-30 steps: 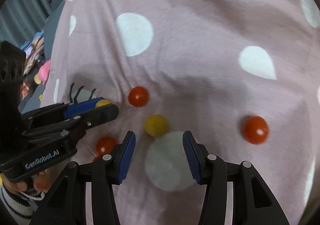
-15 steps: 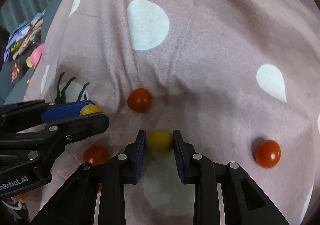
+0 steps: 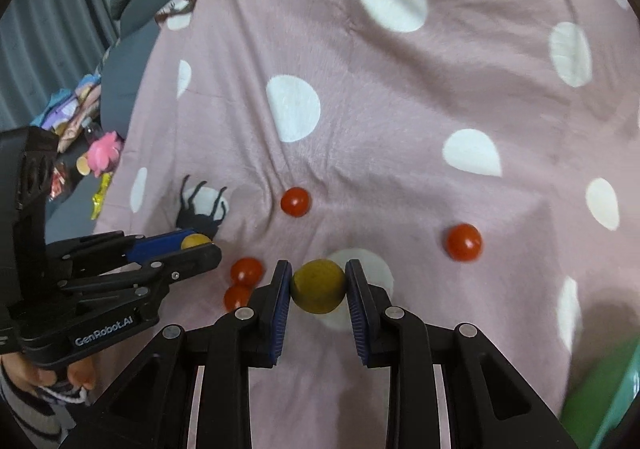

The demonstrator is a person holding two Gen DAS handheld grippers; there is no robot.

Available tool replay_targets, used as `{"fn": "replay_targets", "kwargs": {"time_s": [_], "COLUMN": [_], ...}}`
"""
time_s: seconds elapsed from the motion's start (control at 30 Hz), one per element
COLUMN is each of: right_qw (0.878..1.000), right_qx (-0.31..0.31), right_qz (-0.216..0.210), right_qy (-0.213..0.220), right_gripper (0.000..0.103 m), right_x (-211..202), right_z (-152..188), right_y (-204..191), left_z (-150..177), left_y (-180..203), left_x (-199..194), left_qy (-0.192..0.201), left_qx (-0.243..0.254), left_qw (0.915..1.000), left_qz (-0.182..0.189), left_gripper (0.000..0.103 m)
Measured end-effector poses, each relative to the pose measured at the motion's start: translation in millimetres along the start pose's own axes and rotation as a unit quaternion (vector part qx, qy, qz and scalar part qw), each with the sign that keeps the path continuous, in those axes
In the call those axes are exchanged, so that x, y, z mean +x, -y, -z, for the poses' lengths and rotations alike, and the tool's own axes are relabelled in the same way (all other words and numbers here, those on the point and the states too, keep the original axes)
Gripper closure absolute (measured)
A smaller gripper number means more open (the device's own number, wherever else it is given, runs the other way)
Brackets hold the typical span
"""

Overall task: Organize fruits
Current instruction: 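Grasp a yellow tomato with the left tool while the right tool grasps another yellow tomato, then carry both yellow tomatoes over the green bowl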

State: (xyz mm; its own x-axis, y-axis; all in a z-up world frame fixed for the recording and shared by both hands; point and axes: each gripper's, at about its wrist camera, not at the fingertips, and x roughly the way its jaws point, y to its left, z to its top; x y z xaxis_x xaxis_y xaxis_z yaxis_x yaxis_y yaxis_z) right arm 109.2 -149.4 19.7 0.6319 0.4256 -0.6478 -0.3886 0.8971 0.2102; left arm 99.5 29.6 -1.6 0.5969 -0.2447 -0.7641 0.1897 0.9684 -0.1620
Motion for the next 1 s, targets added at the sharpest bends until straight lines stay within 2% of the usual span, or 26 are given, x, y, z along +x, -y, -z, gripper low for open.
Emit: {"fn": "replay_targets", "kwargs": {"time_s": [0.27, 0.5, 1.0], "right_qw": [1.0, 1.0, 0.999], "right_qx": [0.008, 0.002, 0.02], "right_qz": [0.001, -0.014, -0.016], "right_qy": [0.008, -0.007, 0.036], "right_gripper": [0.074, 0.074, 0.074], "right_x": [-29, -44, -97], "right_z": [22, 52, 75], "right_y": [-12, -30, -32], "left_z": [23, 45, 64], "left_y": [21, 36, 59], "left_x": [-26, -46, -83], "left_qy": [-0.002, 0.003, 0.02], "left_qx": [0.0, 0.005, 0.012], "left_qw": [1.0, 1.0, 0.9991], "left_qz": [0.004, 0.004, 0.036], "left_gripper": [0.077, 0.077, 0.077]}}
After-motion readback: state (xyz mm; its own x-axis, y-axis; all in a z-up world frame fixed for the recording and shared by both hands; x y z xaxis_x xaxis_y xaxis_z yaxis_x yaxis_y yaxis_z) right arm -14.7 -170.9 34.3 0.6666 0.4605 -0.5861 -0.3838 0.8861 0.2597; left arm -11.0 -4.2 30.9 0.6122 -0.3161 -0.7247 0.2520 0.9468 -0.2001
